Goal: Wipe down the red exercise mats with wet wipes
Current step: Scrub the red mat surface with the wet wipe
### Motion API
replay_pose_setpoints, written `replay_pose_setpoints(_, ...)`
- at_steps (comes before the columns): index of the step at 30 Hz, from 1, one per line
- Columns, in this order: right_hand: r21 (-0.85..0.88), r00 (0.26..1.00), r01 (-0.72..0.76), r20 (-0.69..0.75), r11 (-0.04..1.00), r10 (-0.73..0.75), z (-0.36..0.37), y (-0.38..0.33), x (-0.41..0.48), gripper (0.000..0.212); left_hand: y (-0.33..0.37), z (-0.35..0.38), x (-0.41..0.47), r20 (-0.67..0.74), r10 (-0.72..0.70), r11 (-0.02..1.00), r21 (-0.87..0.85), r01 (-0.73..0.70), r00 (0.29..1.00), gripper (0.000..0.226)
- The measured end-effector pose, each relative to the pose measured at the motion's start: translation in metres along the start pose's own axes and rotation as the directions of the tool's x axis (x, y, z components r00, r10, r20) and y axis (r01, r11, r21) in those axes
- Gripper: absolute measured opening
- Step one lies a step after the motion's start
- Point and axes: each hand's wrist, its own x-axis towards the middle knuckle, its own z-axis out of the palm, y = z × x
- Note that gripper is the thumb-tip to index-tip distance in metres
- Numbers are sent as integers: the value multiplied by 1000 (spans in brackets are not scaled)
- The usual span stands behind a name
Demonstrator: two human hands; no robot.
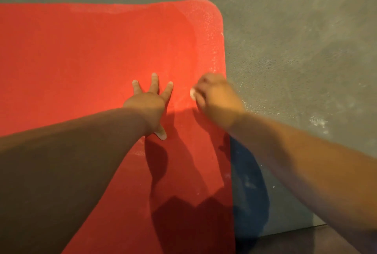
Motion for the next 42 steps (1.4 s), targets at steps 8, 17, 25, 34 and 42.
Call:
replay_pose_setpoints(8,39,1000,2,17,999,-3,-3,5,11,15,0,3,2,-3,-12,1000,16,12,1000,141)
replay_pose_setpoints(17,51,993,111,28,993,-112,5,-27,-62,12,1,2,3,-6,-2,1000,12,2,1000,142)
replay_pose_setpoints(25,72,966,-212,-137,975,220,-21,38,52,15,2,-2,2,-3,-19,999,29,19,1000,142)
replay_pose_setpoints(34,129,999,35,32,991,-40,-8,14,-33,10,0,1,4,-7,-5,999,33,5,1000,143)
replay_pose_setpoints(42,139,976,-173,-106,975,189,-12,29,20,15,3,-3,2,-1,-19,999,34,19,1000,144)
